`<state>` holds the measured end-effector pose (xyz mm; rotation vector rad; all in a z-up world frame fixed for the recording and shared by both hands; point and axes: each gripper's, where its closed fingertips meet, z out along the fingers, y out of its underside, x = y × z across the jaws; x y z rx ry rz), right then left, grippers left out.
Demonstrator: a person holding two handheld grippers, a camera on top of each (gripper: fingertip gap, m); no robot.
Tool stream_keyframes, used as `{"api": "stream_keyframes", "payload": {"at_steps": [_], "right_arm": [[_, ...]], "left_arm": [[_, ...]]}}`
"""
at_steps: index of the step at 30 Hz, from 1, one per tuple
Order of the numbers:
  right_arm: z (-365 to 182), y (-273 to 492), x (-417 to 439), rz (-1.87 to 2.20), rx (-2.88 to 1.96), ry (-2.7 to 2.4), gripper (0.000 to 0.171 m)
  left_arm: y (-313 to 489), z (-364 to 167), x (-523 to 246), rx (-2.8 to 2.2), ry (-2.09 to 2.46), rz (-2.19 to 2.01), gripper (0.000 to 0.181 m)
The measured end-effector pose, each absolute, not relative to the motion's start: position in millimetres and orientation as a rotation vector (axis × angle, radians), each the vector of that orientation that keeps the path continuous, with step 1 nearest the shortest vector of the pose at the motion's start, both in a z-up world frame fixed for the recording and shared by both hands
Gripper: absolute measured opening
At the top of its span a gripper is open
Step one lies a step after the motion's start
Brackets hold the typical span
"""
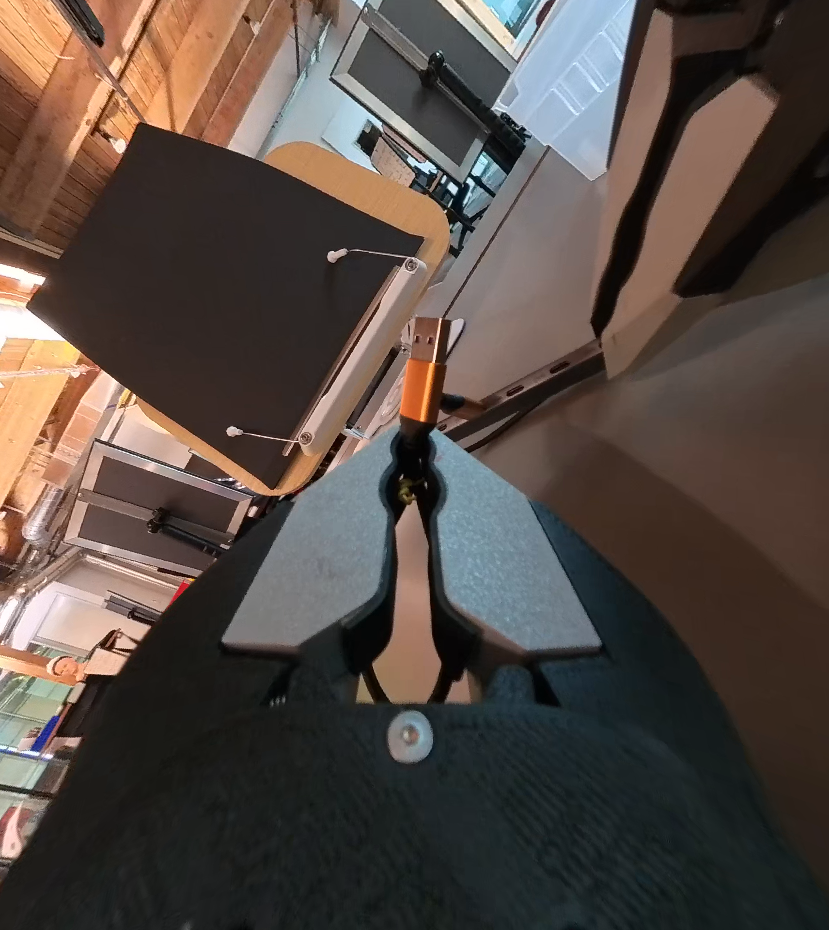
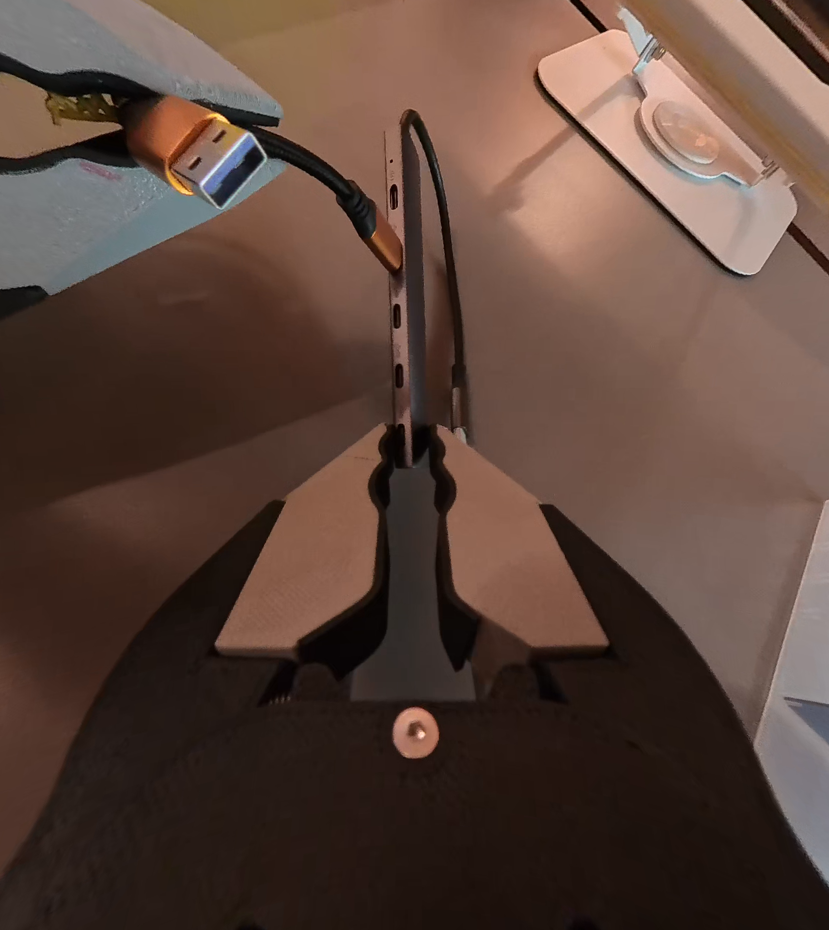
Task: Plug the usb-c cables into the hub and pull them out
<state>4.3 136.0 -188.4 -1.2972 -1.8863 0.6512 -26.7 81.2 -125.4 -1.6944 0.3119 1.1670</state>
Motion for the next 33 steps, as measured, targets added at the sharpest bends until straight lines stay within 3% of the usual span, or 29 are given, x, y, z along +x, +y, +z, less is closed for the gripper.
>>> {"api": "stream_keyframes", "payload": {"at_steps": [8,13,22,27,33], "right_arm": [[-175,139,5,0.778,-1.340,-1.819,0.010],[-162,144,5,0.853,-1.358,-1.751,0.010],[-131,174,14,1.135,-1.477,-1.498,0.007],[-118,183,20,1.318,-1.500,-1.399,0.007],[-112,175,20,1.373,-1.456,-1.417,0.007]], "left_arm": [[81,-122,-24,-1.659,0.264,1.088,0.005],[81,-117,-21,-1.617,0.244,1.082,0.027],[79,-98,8,-1.485,0.253,0.867,0.046],[71,-84,8,-1.427,0.177,0.712,0.042],[70,-97,-24,-1.522,0.104,0.914,0.029]]}}
